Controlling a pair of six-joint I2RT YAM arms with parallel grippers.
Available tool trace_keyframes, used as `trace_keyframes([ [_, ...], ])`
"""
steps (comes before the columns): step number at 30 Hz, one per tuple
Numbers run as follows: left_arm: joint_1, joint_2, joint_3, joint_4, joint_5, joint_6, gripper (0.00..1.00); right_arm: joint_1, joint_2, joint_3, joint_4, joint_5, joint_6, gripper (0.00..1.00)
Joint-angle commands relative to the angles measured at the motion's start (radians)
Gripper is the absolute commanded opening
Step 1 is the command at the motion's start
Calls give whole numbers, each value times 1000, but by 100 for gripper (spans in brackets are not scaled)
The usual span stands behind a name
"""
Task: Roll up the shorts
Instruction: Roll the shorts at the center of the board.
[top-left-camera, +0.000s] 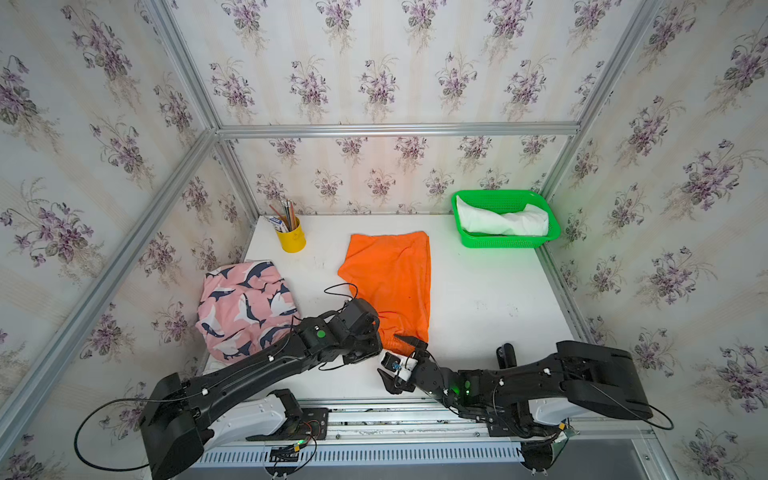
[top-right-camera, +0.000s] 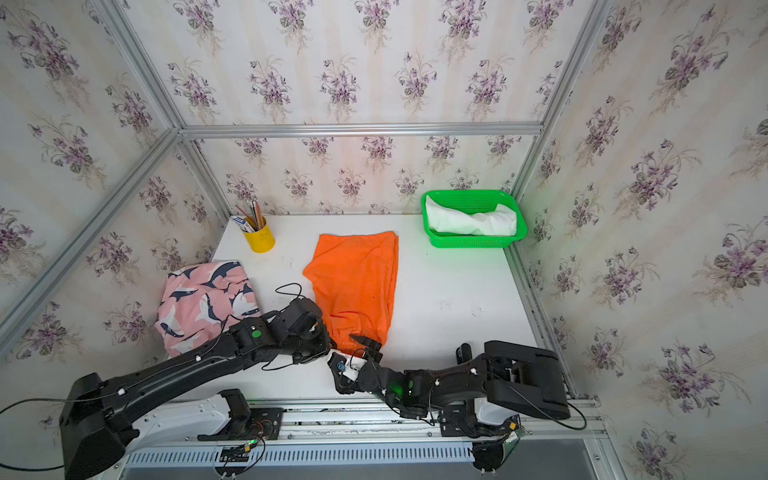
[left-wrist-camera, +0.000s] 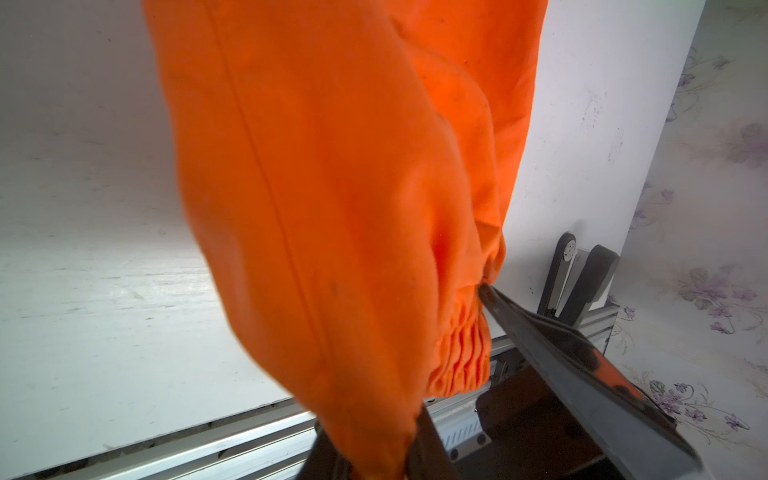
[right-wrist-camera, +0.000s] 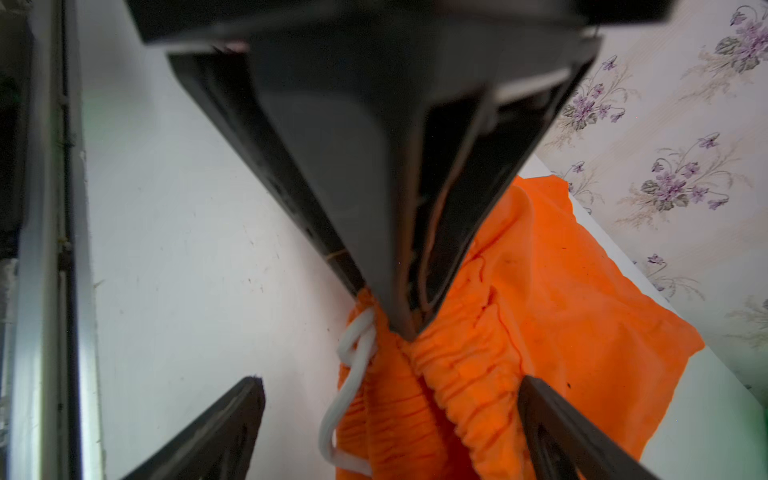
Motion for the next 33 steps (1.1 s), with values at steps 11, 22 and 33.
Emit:
trace_keyframes([
  [11,5,-25,22,0,9,4,19,12,277,36,416,329,-338,100],
  [22,16,-23,28,5,40,5,20,23,231,-38,444,317,-368,100],
  [33,17,-47,-4,-16,30,-12,19,28,349,-88,738,472,-590,83],
])
